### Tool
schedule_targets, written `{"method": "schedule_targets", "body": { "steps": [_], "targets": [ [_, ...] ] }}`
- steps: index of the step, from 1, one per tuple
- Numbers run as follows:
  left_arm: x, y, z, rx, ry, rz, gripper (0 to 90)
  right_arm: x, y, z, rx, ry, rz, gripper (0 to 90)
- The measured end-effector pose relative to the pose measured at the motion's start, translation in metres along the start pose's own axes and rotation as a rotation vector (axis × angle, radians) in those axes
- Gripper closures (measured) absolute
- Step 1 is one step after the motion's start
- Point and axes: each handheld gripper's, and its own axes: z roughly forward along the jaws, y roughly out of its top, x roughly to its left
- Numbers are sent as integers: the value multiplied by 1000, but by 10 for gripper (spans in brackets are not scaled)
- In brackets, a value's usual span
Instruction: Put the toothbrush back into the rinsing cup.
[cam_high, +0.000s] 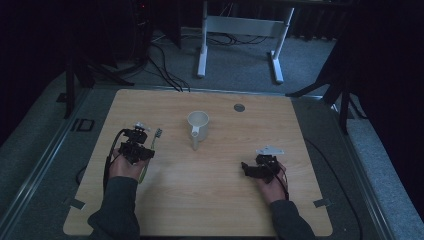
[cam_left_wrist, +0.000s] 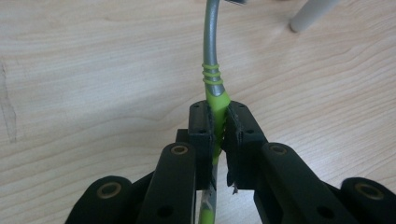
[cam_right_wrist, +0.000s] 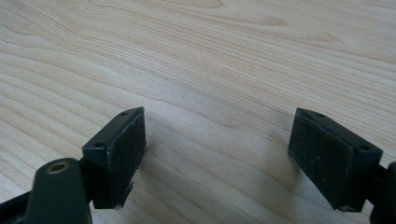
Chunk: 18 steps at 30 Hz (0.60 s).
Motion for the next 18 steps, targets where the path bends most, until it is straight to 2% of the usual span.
{"method": "schedule_targets", "body": {
  "steps": [4,18],
  "targets": [
    [-3,0,-2,-27,-8,20,817,0,0,0,0,0,-1,187],
    [-7,3,-7,-105,-19,46,817,0,0,0,0,0,0,187]
  ]
}}
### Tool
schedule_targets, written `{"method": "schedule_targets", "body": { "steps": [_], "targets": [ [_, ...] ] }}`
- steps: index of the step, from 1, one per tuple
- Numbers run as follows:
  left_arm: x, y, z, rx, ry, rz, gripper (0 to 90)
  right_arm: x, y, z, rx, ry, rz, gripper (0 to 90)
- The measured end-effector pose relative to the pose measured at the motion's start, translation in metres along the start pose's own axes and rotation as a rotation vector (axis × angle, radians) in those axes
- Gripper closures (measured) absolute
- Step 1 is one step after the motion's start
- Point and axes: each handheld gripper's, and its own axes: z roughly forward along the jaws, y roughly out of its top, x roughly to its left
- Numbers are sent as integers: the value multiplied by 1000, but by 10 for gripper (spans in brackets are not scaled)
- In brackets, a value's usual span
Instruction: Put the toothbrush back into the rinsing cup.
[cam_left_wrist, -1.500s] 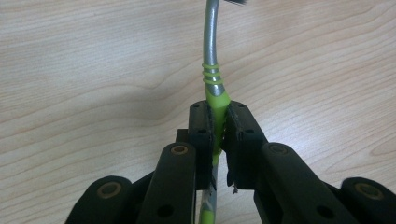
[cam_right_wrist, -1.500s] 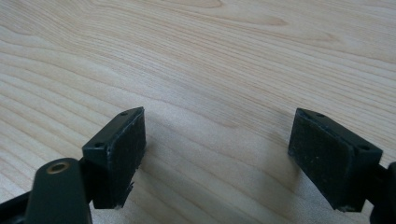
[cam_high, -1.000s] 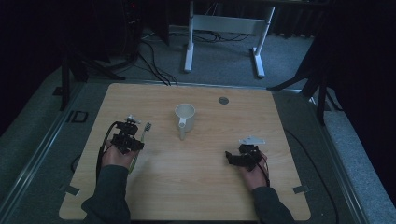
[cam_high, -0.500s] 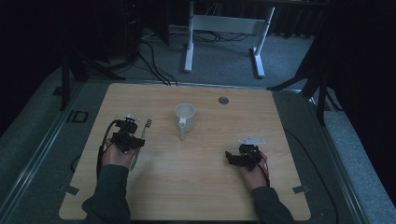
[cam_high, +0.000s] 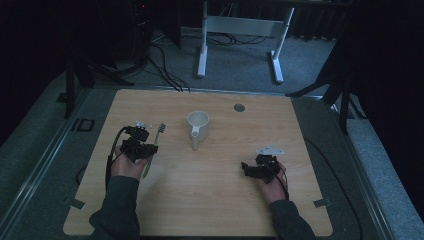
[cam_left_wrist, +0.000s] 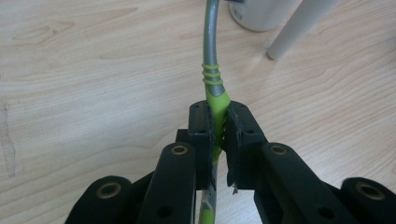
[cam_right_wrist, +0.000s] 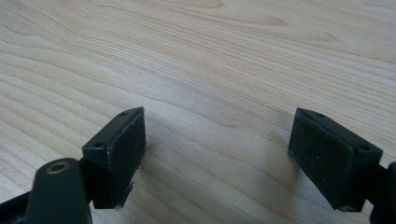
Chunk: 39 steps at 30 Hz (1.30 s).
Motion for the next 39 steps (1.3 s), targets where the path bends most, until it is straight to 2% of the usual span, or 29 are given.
{"method": "schedule_targets", "body": {
  "steps": [12,27,34,39],
  "targets": [
    [0,1,-3,-73,11,16,817,0,0,0,0,0,1,187],
    [0,4,-5,-119,22,26,817,0,0,0,0,0,0,187],
    [-1,4,-6,-153,21,45,817,0,0,0,0,0,0,187],
    [-1,5,-8,-166,21,41,816,0,0,0,-1,0,-1,187]
  ]
}}
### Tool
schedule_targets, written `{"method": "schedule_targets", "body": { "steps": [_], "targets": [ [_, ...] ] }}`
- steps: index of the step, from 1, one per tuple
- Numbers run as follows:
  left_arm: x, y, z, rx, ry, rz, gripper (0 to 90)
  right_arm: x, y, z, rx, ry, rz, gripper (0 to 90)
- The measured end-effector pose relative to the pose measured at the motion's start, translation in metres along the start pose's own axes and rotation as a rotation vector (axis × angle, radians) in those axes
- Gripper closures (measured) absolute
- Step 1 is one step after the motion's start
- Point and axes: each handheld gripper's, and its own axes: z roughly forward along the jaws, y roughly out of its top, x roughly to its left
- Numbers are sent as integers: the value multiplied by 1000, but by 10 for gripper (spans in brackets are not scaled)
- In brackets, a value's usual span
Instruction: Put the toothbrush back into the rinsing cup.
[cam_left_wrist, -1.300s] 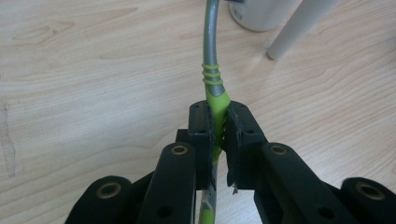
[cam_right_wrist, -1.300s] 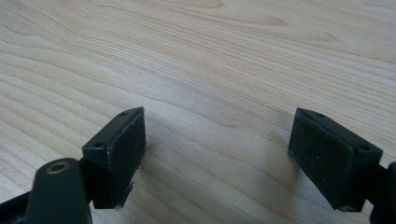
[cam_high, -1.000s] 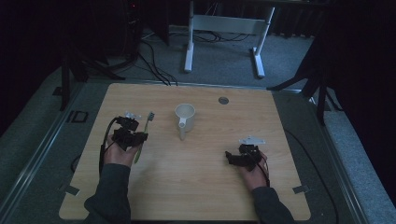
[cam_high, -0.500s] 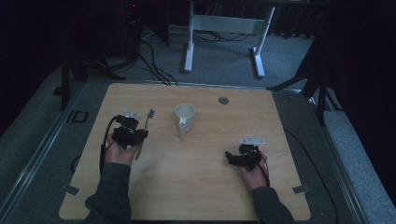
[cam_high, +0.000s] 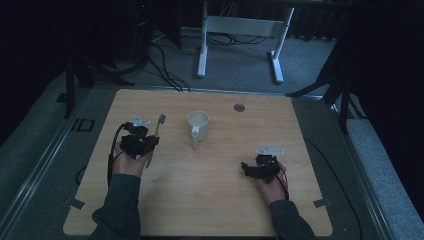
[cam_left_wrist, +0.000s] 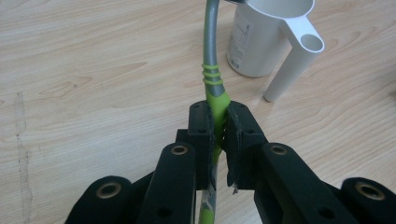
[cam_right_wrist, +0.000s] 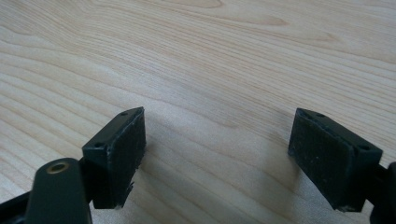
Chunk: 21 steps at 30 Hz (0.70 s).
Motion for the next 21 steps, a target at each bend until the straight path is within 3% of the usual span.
{"method": "schedule_targets", "body": {
  "steps": [21],
  "targets": [
    [0,5,-3,-86,6,19,816,0,0,0,-1,0,-1,187]
  ]
}}
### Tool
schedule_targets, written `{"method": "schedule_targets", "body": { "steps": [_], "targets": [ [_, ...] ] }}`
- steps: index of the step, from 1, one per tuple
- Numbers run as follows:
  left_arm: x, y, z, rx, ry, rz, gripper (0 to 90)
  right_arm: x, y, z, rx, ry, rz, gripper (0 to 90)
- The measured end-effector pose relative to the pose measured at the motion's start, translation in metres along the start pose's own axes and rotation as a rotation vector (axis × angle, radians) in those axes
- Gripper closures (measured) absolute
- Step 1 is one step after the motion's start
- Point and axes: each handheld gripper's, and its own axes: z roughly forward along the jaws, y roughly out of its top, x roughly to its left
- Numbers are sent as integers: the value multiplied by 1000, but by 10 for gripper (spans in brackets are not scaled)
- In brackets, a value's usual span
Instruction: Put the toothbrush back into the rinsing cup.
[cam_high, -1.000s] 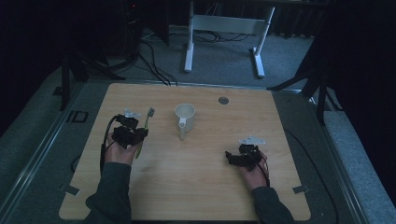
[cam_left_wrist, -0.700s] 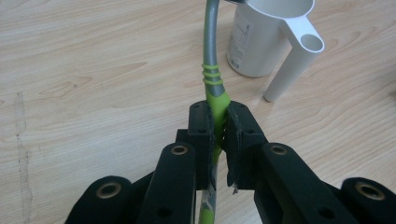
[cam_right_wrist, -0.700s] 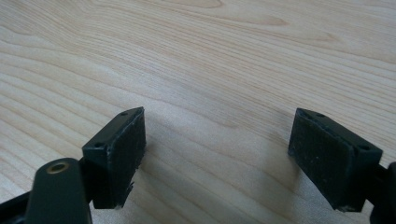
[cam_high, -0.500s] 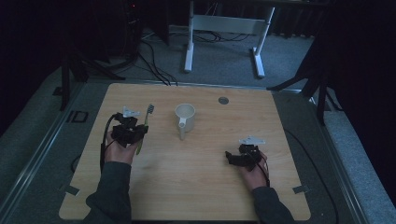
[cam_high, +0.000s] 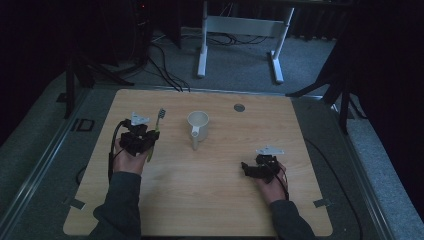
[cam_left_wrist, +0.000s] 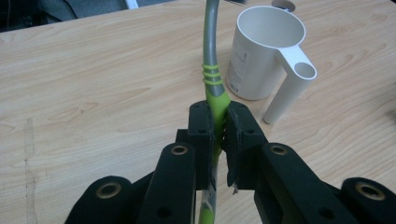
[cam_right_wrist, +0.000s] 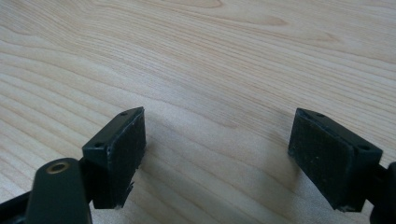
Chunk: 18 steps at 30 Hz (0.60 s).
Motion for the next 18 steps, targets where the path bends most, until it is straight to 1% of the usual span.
{"method": "schedule_targets", "body": {
  "steps": [8,13,18],
  "targets": [
    [0,0,-1,-29,-13,12,815,0,0,0,-1,0,-1,187],
    [1,0,0,-38,-19,14,815,0,0,0,-1,0,-1,187],
    [1,1,0,-75,-29,12,815,0,0,0,0,0,1,187]
  ]
}}
